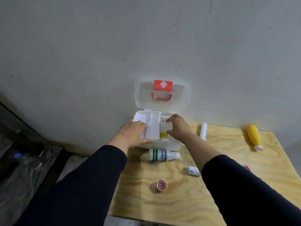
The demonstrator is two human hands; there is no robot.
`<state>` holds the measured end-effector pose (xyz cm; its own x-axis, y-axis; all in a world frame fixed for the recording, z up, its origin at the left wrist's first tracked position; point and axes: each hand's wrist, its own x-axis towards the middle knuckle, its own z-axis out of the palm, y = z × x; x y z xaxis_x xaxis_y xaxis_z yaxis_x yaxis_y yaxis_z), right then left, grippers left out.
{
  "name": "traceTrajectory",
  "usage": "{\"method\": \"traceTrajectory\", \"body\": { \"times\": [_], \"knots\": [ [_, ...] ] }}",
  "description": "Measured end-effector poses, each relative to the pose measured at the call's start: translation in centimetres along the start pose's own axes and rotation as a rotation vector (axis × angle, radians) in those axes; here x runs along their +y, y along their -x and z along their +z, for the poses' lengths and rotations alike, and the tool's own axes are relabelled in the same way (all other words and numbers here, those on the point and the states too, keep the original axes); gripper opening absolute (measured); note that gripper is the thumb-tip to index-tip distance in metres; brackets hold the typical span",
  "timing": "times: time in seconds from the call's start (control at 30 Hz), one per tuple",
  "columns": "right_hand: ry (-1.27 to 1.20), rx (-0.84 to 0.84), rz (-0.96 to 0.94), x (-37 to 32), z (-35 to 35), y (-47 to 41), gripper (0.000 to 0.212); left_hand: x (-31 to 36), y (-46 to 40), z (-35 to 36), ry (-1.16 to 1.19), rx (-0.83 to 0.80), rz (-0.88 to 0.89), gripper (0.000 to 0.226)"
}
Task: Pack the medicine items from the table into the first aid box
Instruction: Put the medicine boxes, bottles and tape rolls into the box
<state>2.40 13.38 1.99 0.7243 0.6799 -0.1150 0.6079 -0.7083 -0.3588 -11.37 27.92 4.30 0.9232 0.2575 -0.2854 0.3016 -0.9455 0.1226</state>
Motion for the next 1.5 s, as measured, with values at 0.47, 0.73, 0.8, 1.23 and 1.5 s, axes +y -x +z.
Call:
{"method": "traceTrajectory", "body": {
  "times": [0.47,0.73,0.8,1.23,1.5],
  "knots": [
    [-0.157,0.138,0.013,0.2,0.1,0.7,0.034,0.4,-0.1,0.5,-0.021,-0.014,-0.02,0.074],
    [-0.266,0.332,-0.023,3.4,0.3,8.4,0.01,1.0,0.3,0.5,-0.02,-0.017,-0.048,0.077],
    [-0.261,0.294,-0.006,4.1,1.6,9.9,0.008,1.1,0.4,0.5,-0.024,-0.01,-0.048,0.076],
    [-0.336,0.053,0.126,4.9,5.2,10.0,0.03,1.1,0.3,0.9,-0.008,-0.034,-0.074,0.077],
    [-0.761,0.203,0.254,6.0,1.6,11.4,0.025,1.1,0.3,0.8,0.014,-0.042,-0.064,0.077]
  ]
}}
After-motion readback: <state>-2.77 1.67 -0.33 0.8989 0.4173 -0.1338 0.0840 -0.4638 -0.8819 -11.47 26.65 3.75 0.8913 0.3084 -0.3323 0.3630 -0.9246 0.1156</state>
